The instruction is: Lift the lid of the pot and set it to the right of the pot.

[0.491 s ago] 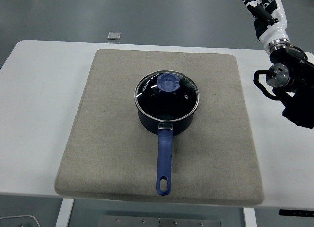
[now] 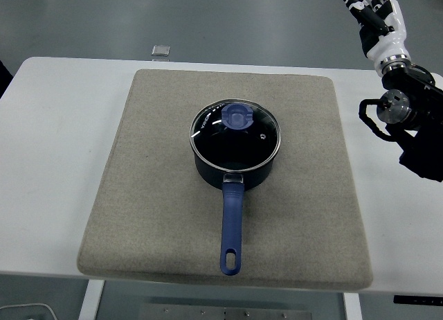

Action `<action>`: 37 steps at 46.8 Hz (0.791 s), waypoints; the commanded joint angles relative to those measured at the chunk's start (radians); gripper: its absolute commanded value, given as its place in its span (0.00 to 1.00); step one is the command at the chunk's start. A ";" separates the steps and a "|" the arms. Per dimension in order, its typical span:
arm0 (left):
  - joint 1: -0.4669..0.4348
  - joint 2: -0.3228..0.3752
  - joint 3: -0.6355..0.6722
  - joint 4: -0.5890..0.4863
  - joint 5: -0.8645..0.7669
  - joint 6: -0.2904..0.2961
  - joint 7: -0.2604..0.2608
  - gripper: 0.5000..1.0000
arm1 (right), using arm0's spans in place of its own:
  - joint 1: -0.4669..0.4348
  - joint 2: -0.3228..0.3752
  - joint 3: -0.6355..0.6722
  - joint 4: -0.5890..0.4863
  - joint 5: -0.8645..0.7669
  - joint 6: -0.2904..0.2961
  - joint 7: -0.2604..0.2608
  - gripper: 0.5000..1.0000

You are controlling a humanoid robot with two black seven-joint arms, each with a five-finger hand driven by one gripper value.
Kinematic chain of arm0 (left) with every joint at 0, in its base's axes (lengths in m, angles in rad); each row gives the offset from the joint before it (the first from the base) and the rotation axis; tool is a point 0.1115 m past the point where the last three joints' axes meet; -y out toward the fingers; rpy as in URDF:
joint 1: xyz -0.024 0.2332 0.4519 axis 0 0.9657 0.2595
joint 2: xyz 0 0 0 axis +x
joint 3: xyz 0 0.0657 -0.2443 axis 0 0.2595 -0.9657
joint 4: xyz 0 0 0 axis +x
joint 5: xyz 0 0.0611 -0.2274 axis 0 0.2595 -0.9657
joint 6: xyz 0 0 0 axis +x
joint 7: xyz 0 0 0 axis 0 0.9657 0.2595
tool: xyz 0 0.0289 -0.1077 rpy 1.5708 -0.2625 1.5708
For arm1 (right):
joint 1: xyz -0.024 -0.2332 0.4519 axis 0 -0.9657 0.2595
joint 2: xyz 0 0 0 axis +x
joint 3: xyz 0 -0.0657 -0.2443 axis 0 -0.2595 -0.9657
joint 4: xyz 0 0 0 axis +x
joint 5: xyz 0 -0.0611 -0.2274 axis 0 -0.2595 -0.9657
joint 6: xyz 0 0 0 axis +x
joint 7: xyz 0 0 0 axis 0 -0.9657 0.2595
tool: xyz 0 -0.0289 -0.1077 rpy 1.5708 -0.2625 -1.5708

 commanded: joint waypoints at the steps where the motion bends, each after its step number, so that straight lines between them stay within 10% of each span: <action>1: 0.000 0.000 0.001 0.000 0.000 0.000 0.000 1.00 | 0.001 -0.001 0.001 0.000 0.000 0.000 -0.001 0.80; 37: -0.001 0.000 0.001 0.000 0.000 0.000 0.000 1.00 | 0.030 -0.011 0.013 0.000 0.000 -0.002 0.001 0.80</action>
